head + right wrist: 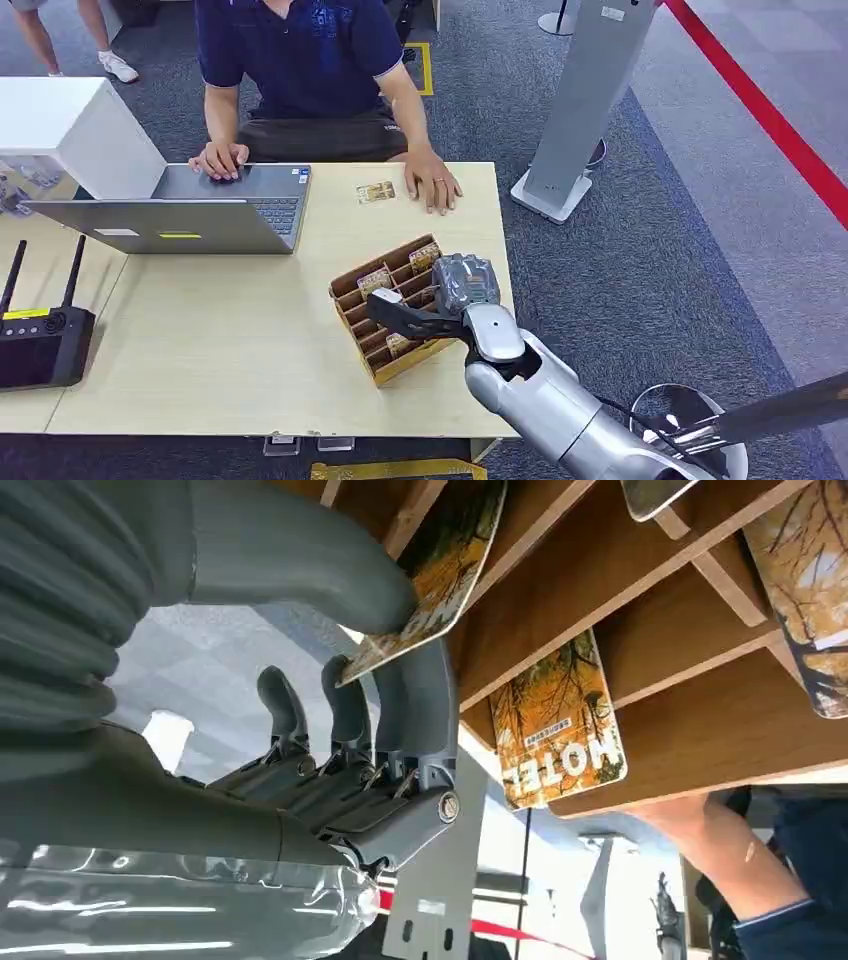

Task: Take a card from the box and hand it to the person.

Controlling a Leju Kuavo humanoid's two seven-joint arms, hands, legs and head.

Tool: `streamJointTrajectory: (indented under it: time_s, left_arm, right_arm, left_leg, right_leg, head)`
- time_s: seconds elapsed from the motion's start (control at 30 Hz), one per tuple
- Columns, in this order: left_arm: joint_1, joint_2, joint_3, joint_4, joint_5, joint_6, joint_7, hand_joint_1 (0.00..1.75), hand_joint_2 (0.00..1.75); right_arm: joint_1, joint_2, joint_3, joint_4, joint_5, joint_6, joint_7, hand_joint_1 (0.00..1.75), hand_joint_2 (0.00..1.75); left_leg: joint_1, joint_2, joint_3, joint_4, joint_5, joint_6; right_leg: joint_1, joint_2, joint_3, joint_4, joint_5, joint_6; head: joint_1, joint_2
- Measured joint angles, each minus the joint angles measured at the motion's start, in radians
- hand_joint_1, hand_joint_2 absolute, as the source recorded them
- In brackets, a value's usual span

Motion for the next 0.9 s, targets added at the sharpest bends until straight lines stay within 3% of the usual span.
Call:
streamJointTrajectory:
  time_s: [0.63, 0.9]
  left_arm:
    - [0.0, 0.0, -0.014, 0.0, -0.018, 0.0, -0.013, 0.0, 1.75]
    - [0.0, 0.0, -0.014, 0.0, -0.009, 0.006, -0.008, 0.0, 1.75]
  right_arm:
    - [0.001, -0.006, -0.006, -0.003, 0.027, -0.014, 0.022, 1.29, 1.75]
    - [-0.023, -0.013, -0.032, -0.1, 0.047, -0.011, 0.037, 1.29, 1.75]
  left_leg:
    - [0.0, 0.0, 0.0, 0.0, 0.0, 0.0]
    - [0.0, 0.0, 0.0, 0.0, 0.0, 0.0]
  right_leg:
    - [0.0, 0.0, 0.0, 0.0, 0.0, 0.0]
    - [0.0, 0.0, 0.0, 0.0, 0.0, 0.0]
  head:
    - [0.0, 0.0]
    - [0.0, 0.0]
